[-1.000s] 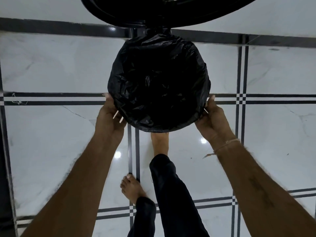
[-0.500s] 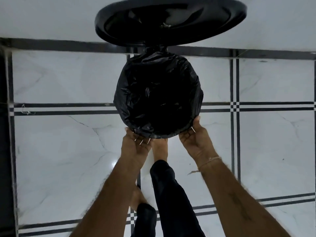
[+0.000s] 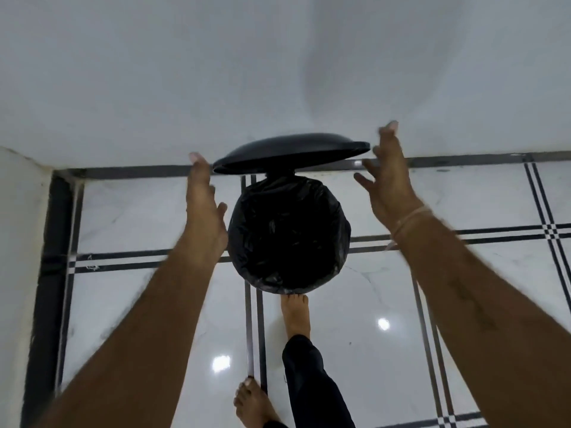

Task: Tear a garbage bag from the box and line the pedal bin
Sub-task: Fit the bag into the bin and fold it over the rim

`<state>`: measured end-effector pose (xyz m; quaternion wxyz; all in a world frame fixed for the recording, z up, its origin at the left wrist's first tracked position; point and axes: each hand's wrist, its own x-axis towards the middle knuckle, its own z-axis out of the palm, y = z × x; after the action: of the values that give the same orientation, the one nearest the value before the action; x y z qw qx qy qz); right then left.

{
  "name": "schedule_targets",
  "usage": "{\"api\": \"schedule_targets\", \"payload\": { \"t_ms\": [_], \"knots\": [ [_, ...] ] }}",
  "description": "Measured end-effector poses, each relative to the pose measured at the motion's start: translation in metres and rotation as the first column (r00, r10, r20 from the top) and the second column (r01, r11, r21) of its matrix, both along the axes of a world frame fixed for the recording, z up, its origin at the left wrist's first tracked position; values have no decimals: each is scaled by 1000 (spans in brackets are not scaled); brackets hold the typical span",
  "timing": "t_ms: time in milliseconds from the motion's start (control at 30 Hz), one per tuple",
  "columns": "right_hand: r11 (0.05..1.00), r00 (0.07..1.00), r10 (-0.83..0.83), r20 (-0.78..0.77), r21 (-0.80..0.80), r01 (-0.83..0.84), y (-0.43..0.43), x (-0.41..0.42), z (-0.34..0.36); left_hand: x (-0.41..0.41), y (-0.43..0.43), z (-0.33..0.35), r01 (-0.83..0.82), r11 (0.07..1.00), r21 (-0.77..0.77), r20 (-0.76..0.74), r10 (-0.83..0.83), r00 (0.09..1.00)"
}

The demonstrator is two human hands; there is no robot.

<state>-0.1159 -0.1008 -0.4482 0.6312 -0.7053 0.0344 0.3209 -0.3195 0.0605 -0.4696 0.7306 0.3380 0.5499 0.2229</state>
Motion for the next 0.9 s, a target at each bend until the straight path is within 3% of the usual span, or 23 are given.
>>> {"api": "schedule_targets", "payload": {
  "t_ms": [100, 333, 567, 900],
  "knots": [
    [988, 991, 136, 15, -71, -134, 11, 4, 17, 7, 9, 14, 97, 995, -7, 4, -97, 995],
    [938, 953, 251, 171, -287, -195, -27, -44, -20, -39, -23, -9, 314, 939, 140, -171, -290, 942],
    [941, 968, 242, 72, -262, -216, -83, -95, -102, -76, -72, -79, 302, 938, 169, -197, -268, 943],
    [918, 962, 201, 186, -379, -119, -92, -136, -140, -81, -120, -133, 273, 929, 248, -362, -173, 916]
  ]
}}
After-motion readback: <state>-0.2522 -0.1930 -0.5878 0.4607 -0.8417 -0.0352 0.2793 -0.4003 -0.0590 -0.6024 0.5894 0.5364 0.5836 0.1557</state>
